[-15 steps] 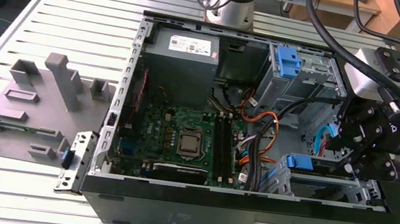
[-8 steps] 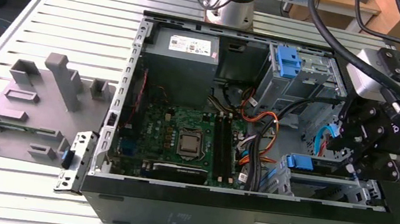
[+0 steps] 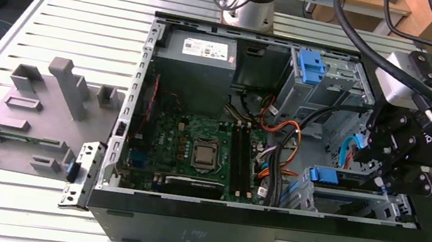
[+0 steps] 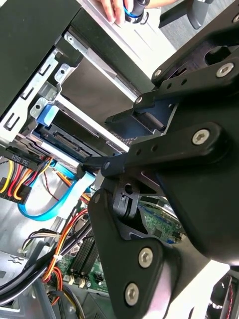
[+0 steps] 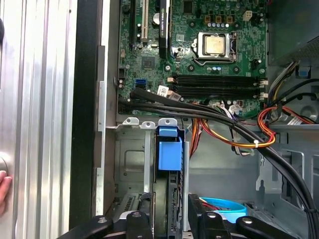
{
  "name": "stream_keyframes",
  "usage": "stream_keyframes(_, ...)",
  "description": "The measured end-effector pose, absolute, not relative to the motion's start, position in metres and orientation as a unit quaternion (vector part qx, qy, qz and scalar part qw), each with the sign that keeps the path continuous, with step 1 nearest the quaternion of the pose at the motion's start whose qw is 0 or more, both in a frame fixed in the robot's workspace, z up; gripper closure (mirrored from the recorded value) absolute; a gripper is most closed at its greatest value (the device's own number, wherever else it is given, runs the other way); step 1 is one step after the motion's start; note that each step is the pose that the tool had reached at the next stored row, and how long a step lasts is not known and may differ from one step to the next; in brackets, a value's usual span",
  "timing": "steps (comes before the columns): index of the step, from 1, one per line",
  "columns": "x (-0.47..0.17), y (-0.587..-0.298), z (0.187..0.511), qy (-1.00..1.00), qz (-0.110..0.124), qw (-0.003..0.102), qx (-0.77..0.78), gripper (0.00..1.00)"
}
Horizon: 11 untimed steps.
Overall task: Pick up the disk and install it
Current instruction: 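Insert the first disk wire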
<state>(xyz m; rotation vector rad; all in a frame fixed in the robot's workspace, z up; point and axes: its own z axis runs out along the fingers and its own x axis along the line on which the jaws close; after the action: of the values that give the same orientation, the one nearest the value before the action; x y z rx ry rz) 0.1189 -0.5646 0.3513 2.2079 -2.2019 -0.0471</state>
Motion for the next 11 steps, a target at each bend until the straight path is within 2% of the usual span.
stream_keyframes(11,0.119,-0.565,0.37,-0.706,-0.015,0.011,0.708,0.58)
